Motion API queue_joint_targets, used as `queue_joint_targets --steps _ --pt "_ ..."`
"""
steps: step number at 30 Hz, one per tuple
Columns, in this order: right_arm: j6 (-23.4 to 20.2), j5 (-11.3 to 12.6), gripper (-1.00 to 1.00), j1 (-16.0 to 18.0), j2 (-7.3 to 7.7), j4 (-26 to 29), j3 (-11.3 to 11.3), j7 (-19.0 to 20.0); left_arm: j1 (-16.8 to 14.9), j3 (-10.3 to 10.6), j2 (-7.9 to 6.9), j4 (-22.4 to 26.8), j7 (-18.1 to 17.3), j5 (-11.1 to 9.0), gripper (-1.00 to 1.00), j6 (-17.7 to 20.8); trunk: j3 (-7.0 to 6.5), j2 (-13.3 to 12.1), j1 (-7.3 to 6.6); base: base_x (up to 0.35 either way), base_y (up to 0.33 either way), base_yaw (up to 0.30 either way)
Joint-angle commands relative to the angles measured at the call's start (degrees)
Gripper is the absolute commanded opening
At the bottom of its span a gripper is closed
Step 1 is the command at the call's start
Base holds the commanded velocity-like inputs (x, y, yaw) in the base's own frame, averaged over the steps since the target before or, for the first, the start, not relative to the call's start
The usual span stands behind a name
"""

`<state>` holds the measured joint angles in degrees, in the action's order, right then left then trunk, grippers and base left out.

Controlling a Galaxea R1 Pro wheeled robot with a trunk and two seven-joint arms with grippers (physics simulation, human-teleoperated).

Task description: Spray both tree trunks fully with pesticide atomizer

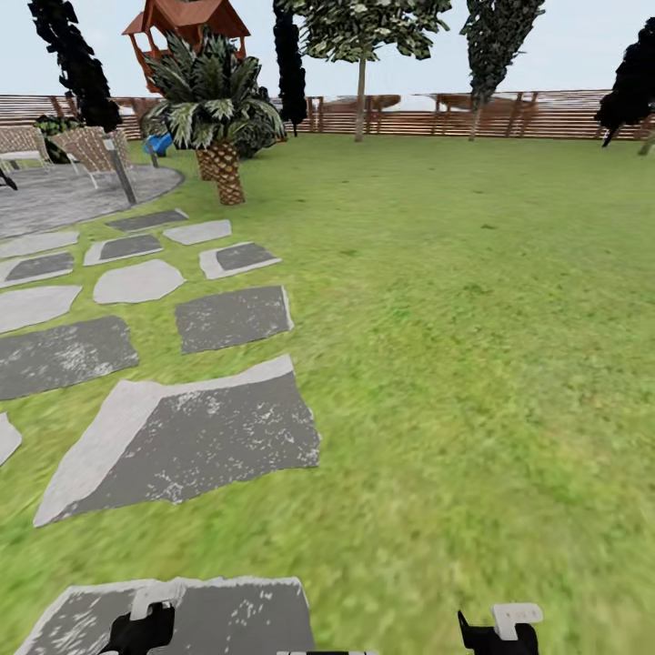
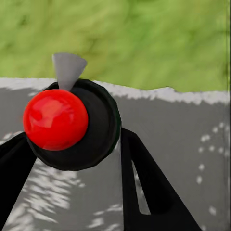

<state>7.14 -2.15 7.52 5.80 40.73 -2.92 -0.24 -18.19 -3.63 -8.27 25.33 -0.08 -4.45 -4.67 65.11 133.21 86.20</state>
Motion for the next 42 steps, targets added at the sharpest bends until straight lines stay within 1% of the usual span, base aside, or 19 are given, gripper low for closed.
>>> queue_joint_targets --steps 1,4,12,24,42 --pt "0.3 -0.2 1.00 0.0 -0.03 0.0 -0.1 0.0 0.0 0.0 0.00 0.0 0.0 -0.2 -1.00 -0.2 -0.15 -0.4 -0.24 0.000 0.000 -0.300" --pt "1.5 -0.2 1.00 0.0 -0.07 -0.1 -0.1 0.0 0.0 0.0 0.00 0.0 0.0 0.2 -1.00 -0.2 -0.68 -1.6 -0.89 0.000 0.000 -0.300" --pt "1.8 -0.2 1.00 0.0 -0.22 -0.1 0.0 0.0 0.0 0.0 -0.13 0.0 0.0 0.2 -1.00 -0.2 -2.12 -4.8 -2.65 0.000 0.000 -0.300" --pt "1.8 -0.2 1.00 0.0 -0.26 -0.1 0.0 0.0 0.0 -0.1 -0.14 0.1 0.0 0.2 -1.00 -0.2 -2.18 -4.8 -2.65 0.000 0.000 -0.300" --pt "1.8 -0.1 1.00 0.0 -0.26 -0.1 0.0 0.1 0.0 -0.1 -0.08 0.0 0.3 0.2 -1.00 -0.2 -2.93 -4.8 -2.65 0.000 0.000 -0.295"
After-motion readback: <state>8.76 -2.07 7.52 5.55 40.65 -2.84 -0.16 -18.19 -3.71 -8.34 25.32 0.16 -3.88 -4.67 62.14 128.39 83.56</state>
